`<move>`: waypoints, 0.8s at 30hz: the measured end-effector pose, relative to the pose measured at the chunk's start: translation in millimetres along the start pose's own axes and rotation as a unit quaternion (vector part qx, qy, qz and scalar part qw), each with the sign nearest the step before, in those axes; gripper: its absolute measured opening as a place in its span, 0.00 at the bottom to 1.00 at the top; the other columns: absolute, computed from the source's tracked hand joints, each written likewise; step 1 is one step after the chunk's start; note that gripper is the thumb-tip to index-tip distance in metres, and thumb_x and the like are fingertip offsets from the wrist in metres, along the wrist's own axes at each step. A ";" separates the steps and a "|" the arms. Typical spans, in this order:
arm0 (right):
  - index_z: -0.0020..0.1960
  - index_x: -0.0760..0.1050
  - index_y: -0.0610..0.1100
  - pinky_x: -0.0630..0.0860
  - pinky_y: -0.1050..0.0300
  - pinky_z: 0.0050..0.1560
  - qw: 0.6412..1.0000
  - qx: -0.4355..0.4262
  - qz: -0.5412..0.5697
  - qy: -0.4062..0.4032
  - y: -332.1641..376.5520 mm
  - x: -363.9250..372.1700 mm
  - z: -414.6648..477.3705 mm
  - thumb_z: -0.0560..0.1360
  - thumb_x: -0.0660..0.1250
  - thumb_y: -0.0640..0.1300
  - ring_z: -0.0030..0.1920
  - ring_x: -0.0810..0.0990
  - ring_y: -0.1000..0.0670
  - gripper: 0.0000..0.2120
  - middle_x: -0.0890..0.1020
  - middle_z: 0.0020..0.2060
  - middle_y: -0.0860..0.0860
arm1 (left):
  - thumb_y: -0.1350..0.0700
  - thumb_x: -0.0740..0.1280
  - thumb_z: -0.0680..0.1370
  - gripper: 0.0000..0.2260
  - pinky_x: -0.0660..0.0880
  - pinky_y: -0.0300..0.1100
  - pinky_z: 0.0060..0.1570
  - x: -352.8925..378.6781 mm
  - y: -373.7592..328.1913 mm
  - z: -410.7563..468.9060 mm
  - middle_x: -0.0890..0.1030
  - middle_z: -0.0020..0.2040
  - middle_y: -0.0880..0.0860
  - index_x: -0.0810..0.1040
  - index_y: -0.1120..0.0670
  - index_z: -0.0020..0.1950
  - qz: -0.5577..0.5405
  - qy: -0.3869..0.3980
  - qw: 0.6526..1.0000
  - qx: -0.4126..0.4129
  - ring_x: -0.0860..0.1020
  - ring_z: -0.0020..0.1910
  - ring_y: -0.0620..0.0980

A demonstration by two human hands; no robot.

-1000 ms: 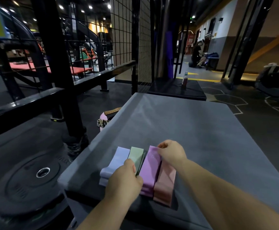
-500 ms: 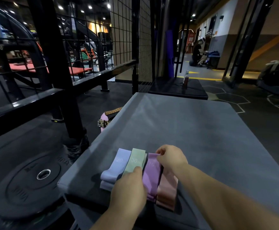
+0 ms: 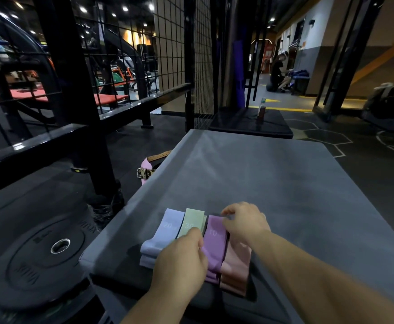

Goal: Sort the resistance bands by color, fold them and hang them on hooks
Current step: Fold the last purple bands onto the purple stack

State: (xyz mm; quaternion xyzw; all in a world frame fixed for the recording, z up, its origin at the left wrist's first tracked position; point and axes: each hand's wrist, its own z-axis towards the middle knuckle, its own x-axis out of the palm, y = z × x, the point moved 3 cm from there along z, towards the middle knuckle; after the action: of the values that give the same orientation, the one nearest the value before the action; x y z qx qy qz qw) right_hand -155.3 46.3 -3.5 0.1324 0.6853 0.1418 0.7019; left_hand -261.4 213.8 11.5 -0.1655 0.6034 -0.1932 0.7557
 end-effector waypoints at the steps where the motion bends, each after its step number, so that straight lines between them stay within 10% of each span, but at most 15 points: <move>1: 0.60 0.79 0.58 0.69 0.51 0.64 1.000 -0.010 -0.006 -0.006 -1.0 -1.4 -1.5 0.76 0.62 0.51 0.65 0.72 0.48 0.14 0.77 0.62 0.55 | 0.55 0.58 0.77 0.02 0.63 0.45 0.36 0.8 0.9 2.6 0.73 0.37 0.48 0.65 0.48 0.45 0.001 -0.017 1.000 0.017 0.70 0.39 0.51; 8: 0.64 0.76 0.58 0.64 0.54 0.65 0.997 -0.067 -0.009 -0.043 -22.5 2.9 -18.8 0.80 0.58 0.51 0.68 0.68 0.53 0.15 0.77 0.63 0.60 | 0.43 0.57 0.76 0.11 0.73 0.40 0.44 33.4 -7.9 4.8 0.80 0.42 0.42 0.78 0.44 0.47 0.005 0.001 0.982 0.187 0.78 0.44 0.46; 11: 0.72 0.66 0.59 0.61 0.51 0.69 0.997 -0.074 -0.008 -0.007 -29.1 12.3 -28.0 0.82 0.55 0.55 0.72 0.63 0.53 0.19 0.68 0.71 0.61 | 0.34 0.40 0.72 0.33 0.56 0.48 0.72 42.1 -17.1 1.0 0.73 0.68 0.41 0.69 0.41 0.70 0.067 0.100 0.977 0.174 0.67 0.71 0.46; 15: 0.76 0.58 0.61 0.56 0.50 0.73 0.995 -0.094 -0.004 0.042 -30.3 21.9 -34.2 0.82 0.53 0.58 0.76 0.56 0.54 0.23 0.58 0.76 0.59 | 0.38 0.29 0.64 0.43 0.37 0.50 0.73 53.4 -17.6 -3.5 0.56 0.79 0.46 0.51 0.42 0.79 0.123 0.175 0.966 0.147 0.52 0.78 0.46; 20: 0.77 0.57 0.60 0.54 0.54 0.73 0.986 -0.142 -0.058 0.068 -25.8 21.6 -32.4 0.81 0.49 0.60 0.76 0.53 0.53 0.24 0.56 0.77 0.58 | 0.42 0.53 0.70 0.24 0.72 0.53 0.59 62.1 -7.0 -10.3 0.84 0.54 0.46 0.83 0.42 0.57 0.135 0.187 0.965 0.123 0.83 0.52 0.47; 24: 0.77 0.53 0.61 0.54 0.52 0.73 0.979 -0.152 -0.110 0.076 -28.5 19.5 -29.7 0.69 0.34 0.69 0.77 0.53 0.53 0.39 0.54 0.78 0.58 | 0.41 0.56 0.66 0.21 0.81 0.54 0.45 65.0 -4.1 -15.8 0.85 0.48 0.44 0.85 0.40 0.50 0.144 0.185 0.964 0.127 0.84 0.45 0.46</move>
State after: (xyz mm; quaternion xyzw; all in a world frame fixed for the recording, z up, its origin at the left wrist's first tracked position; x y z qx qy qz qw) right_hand -184.2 27.1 -33.2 -0.0635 0.7177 0.1755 0.6708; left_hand -264.4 178.0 -45.1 0.0597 0.7206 -0.1845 0.6657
